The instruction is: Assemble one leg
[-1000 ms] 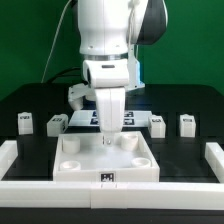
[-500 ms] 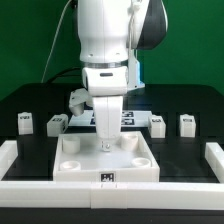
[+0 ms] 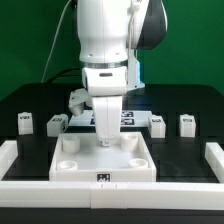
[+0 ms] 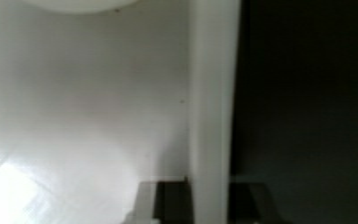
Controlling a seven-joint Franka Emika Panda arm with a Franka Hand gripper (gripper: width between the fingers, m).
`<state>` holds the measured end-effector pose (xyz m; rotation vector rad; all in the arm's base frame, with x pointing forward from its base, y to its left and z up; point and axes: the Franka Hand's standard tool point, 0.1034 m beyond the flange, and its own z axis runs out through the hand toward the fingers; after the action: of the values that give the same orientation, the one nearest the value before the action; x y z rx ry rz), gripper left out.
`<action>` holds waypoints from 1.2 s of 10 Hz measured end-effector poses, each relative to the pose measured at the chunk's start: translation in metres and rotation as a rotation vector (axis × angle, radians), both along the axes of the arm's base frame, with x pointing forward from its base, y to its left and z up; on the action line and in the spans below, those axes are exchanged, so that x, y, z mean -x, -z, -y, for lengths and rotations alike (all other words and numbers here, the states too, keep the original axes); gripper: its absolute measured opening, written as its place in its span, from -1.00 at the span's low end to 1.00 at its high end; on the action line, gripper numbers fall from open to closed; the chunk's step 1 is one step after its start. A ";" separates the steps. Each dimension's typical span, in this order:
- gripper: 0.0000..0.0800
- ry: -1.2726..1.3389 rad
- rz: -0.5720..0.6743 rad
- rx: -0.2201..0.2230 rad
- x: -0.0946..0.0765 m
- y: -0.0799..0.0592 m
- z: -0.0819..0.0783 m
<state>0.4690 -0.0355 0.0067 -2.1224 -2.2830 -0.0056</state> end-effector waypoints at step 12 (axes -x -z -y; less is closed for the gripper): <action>-0.86 0.045 0.009 -0.047 -0.021 0.000 -0.105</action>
Offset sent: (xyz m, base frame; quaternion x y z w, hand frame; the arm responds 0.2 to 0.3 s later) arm 0.0000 0.0000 0.0000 0.0000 0.0000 0.0000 1.0000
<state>0.4905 0.0697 0.0070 -2.1543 -2.2166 -0.0693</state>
